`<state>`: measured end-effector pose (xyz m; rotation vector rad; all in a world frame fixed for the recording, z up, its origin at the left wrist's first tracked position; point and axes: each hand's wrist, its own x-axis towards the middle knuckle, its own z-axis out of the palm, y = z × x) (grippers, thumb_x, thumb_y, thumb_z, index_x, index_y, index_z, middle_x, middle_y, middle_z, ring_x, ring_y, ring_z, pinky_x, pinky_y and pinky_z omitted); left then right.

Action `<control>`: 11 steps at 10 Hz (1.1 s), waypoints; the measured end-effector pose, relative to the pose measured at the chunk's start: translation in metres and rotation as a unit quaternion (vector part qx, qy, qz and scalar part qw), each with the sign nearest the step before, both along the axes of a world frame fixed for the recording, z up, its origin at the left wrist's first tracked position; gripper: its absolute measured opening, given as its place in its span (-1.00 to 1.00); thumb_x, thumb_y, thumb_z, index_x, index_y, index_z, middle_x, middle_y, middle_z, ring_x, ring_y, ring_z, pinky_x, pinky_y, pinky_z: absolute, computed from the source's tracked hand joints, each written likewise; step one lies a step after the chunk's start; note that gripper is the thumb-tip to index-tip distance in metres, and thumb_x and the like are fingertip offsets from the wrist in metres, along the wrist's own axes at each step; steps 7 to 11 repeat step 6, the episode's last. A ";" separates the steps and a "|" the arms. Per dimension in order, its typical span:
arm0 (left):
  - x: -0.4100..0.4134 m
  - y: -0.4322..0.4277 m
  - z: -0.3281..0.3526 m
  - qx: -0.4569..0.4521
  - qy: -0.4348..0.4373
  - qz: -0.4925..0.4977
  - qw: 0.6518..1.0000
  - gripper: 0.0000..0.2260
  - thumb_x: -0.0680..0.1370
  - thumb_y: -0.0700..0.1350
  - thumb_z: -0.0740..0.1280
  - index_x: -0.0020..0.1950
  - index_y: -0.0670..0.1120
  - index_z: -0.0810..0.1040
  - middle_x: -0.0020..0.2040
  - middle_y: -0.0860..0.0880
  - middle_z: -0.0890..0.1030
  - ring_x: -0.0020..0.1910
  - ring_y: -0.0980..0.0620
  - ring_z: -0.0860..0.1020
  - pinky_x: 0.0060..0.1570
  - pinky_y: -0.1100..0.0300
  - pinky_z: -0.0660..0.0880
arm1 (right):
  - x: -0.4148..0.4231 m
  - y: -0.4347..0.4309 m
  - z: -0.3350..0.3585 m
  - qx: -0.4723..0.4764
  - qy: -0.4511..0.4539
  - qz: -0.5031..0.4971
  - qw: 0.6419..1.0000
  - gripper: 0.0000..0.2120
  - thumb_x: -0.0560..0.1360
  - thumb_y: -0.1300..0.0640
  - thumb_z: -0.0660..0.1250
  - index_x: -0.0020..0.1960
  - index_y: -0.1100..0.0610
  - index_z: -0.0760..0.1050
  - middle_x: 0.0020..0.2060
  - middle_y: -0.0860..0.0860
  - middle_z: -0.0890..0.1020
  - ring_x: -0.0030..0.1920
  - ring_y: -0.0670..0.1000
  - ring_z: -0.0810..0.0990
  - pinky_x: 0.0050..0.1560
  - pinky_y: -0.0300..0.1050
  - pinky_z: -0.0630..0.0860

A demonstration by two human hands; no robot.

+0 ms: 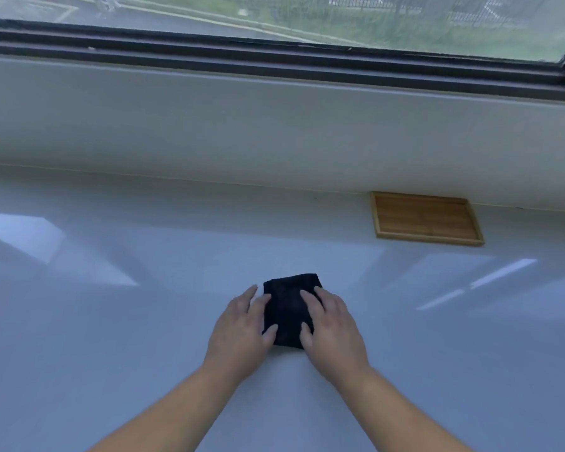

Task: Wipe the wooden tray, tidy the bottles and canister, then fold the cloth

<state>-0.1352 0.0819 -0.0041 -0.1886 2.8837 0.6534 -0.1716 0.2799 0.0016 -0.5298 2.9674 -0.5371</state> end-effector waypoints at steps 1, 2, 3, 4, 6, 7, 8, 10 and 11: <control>0.009 0.002 -0.017 -0.040 -0.031 -0.107 0.993 -0.46 0.72 0.17 0.11 0.69 0.06 0.17 0.72 -0.02 0.05 0.67 -0.04 0.08 0.61 0.08 -0.01 | 0.008 0.008 -0.021 0.059 -0.018 0.093 0.994 -0.42 0.61 0.01 0.35 0.60 0.05 0.35 0.57 0.16 0.38 0.57 0.23 0.35 0.53 0.15 0.35; -0.001 0.003 -0.024 -0.052 -0.022 -0.111 0.992 -0.48 0.74 0.13 0.08 0.69 0.05 0.15 0.72 -0.03 0.05 0.68 -0.05 0.06 0.62 0.05 -0.05 | -0.003 0.009 -0.031 0.084 -0.074 0.111 0.988 -0.43 0.71 -0.04 0.15 0.68 -0.01 0.13 0.68 0.10 0.14 0.66 0.18 0.11 0.62 0.10 0.12; -0.017 0.000 -0.025 -0.059 -0.028 -0.110 0.992 -0.48 0.74 0.13 0.07 0.70 0.07 0.14 0.72 -0.01 0.05 0.68 -0.05 0.07 0.62 0.01 -0.02 | -0.019 0.004 -0.031 0.091 -0.097 0.109 0.985 -0.43 0.73 -0.06 0.08 0.70 -0.05 0.02 0.70 0.06 0.03 0.68 0.13 0.00 0.64 0.04 0.06; -0.024 -0.001 -0.024 -0.061 -0.032 -0.103 0.992 -0.48 0.73 0.14 0.08 0.69 0.09 0.15 0.72 0.00 0.06 0.67 -0.04 0.07 0.62 0.00 0.00 | -0.024 0.001 -0.028 0.095 -0.107 0.098 0.985 -0.42 0.72 -0.07 0.07 0.70 -0.07 0.00 0.70 0.05 0.01 0.68 0.11 -0.02 0.64 0.03 0.07; -0.033 0.001 -0.002 -0.071 -0.038 -0.066 0.995 -0.35 0.64 0.37 -0.01 0.68 0.12 0.18 0.70 0.02 0.15 0.66 -0.05 0.11 0.62 -0.01 0.05 | -0.030 -0.003 0.000 0.075 -0.101 0.028 0.992 -0.33 0.63 -0.34 -0.08 0.68 -0.12 0.07 0.68 0.00 0.13 0.67 0.12 0.02 0.64 0.10 0.01; -0.033 0.001 -0.002 -0.071 -0.038 -0.066 0.995 -0.35 0.64 0.37 -0.01 0.68 0.12 0.18 0.70 0.02 0.15 0.66 -0.05 0.11 0.62 -0.01 0.05 | -0.030 -0.003 0.000 0.075 -0.101 0.028 0.992 -0.33 0.63 -0.34 -0.08 0.68 -0.12 0.07 0.68 0.00 0.13 0.67 0.12 0.02 0.64 0.10 0.01; -0.033 0.001 -0.002 -0.071 -0.038 -0.066 0.995 -0.35 0.64 0.37 -0.01 0.68 0.12 0.18 0.70 0.02 0.15 0.66 -0.05 0.11 0.62 -0.01 0.05 | -0.030 -0.003 0.000 0.075 -0.101 0.028 0.992 -0.33 0.63 -0.34 -0.08 0.68 -0.12 0.07 0.68 0.00 0.13 0.67 0.12 0.02 0.64 0.10 0.01; -0.033 0.001 -0.002 -0.071 -0.038 -0.066 0.995 -0.35 0.64 0.37 -0.01 0.68 0.12 0.18 0.70 0.02 0.15 0.66 -0.05 0.11 0.62 -0.01 0.05 | -0.030 -0.003 0.000 0.075 -0.101 0.028 0.992 -0.33 0.63 -0.34 -0.08 0.68 -0.12 0.07 0.68 0.00 0.13 0.67 0.12 0.02 0.64 0.10 0.01; -0.033 0.001 -0.002 -0.071 -0.038 -0.066 0.995 -0.35 0.64 0.37 -0.01 0.68 0.12 0.18 0.70 0.02 0.15 0.66 -0.05 0.11 0.62 -0.01 0.05 | -0.030 -0.003 0.000 0.075 -0.101 0.028 0.992 -0.33 0.63 -0.34 -0.08 0.68 -0.12 0.07 0.68 0.00 0.13 0.67 0.12 0.02 0.64 0.10 0.01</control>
